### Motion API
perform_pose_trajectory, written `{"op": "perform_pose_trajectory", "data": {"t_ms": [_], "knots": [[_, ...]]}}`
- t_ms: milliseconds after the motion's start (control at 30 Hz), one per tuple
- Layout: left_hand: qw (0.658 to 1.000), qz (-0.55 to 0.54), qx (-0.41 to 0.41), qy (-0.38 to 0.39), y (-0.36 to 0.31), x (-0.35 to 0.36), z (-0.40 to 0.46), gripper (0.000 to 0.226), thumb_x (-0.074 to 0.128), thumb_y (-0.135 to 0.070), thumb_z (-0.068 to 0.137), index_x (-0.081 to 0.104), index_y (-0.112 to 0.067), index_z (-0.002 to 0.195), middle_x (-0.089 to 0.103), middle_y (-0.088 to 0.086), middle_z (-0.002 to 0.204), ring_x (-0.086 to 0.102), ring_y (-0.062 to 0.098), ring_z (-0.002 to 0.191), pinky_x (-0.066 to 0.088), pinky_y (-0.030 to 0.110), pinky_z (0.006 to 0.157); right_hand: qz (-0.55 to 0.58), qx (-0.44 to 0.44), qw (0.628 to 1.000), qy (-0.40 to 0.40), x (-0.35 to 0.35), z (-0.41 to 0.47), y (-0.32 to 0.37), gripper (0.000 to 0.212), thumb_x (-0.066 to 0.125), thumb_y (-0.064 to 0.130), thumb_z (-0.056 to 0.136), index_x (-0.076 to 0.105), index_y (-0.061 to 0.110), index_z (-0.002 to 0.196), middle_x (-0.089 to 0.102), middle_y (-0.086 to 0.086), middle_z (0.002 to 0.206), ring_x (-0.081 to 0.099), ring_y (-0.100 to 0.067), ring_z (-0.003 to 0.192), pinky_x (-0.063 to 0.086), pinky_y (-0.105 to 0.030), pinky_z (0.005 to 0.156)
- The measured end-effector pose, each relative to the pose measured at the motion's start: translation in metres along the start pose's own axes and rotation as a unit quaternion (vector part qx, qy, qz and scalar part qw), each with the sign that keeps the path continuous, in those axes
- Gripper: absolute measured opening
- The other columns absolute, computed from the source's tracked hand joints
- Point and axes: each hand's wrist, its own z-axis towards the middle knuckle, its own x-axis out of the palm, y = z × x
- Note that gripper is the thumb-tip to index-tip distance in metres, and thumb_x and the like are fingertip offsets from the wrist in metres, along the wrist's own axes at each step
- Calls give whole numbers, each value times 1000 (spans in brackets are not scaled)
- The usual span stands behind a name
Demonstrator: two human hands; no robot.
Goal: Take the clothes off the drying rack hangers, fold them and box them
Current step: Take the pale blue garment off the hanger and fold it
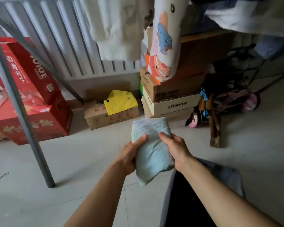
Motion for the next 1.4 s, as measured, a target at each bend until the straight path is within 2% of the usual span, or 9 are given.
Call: {"op": "perform_pose_trajectory", "data": {"t_ms": [167, 333, 500, 567, 633, 800, 1167, 1267, 1400], "knots": [[999, 28, -28, -12, 60, -10, 54, 57, 74, -39, 79, 62, -3, 122, 71, 17, 113, 68, 35, 105, 53, 50, 94, -54, 72, 990, -107, -53, 51, -82, 49, 39, 53, 99, 68, 14, 90, 68, -7, 83, 63, -22, 76, 53, -31, 68], [997, 52, -49, -17, 88, -31, 80, 49, 71, -37, 83, 64, -3, 118, 72, 16, 109, 70, 33, 101, 58, 43, 83, -347, 122, 923, -112, -98, 83, -181, 38, 58, 30, 94, 60, -3, 114, 60, -20, 115, 57, -30, 113, 41, -30, 81], [997, 60, -53, -1, 99, -55, 92, 56, 72, -40, 79, 64, -3, 120, 71, 16, 112, 68, 34, 104, 56, 44, 86, -472, 85, 876, -50, -91, 103, -231, 31, 62, 17, 88, 35, 22, 76, 41, 6, 77, 50, -17, 90, 35, -27, 73], [997, 49, -55, 6, 102, -66, 94, 57, 71, -39, 80, 62, -2, 122, 70, 17, 115, 68, 34, 105, 56, 44, 86, -487, 62, 869, -56, -84, 109, -237, 12, 56, 10, 90, 46, 12, 97, 53, -8, 98, 55, -25, 108, 38, -29, 83], [998, 31, -57, 8, 104, -77, 93, 57, 69, -38, 81, 61, -2, 124, 69, 17, 117, 67, 34, 106, 57, 43, 85, -487, 65, 870, -45, -77, 114, -241, 43, 53, 9, 90, 42, -1, 131, 47, -19, 135, 45, -29, 130, 35, -30, 99], [999, -4, -49, 9, 108, -106, 89, 59, 70, -41, 82, 60, -3, 126, 67, 18, 122, 64, 35, 112, 54, 46, 91, -483, -3, 873, 76, -41, 115, -249, 53, 65, 38, 87, 45, 26, 135, 55, -2, 137, 52, -24, 128, 44, -25, 95], [995, -51, -36, -72, 121, -177, 75, 62, 66, -46, 78, 61, -6, 125, 68, 18, 118, 67, 34, 106, 57, 44, 84, -539, -33, 711, 451, 48, 61, -268, 37, 56, 14, 94, 49, -4, 125, 53, -20, 129, 49, -22, 105, 35, -26, 87], [993, -66, -40, -84, 131, -188, 75, 62, 64, -46, 78, 61, -6, 124, 69, 18, 117, 68, 32, 104, 57, 42, 81, -483, 80, 730, 477, 36, 76, -283, 41, 51, 7, 97, 46, 5, 138, 56, -8, 129, 60, -15, 107, 49, -25, 90], [993, -72, -48, -83, 146, -196, 83, 62, 66, -42, 79, 59, -6, 128, 68, 18, 119, 65, 33, 110, 55, 44, 87, -351, 176, 890, 232, 9, 109, -280, 22, 44, 14, 99, 62, 12, 88, 61, -3, 71, 56, -10, 53, 41, -23, 56]]}}
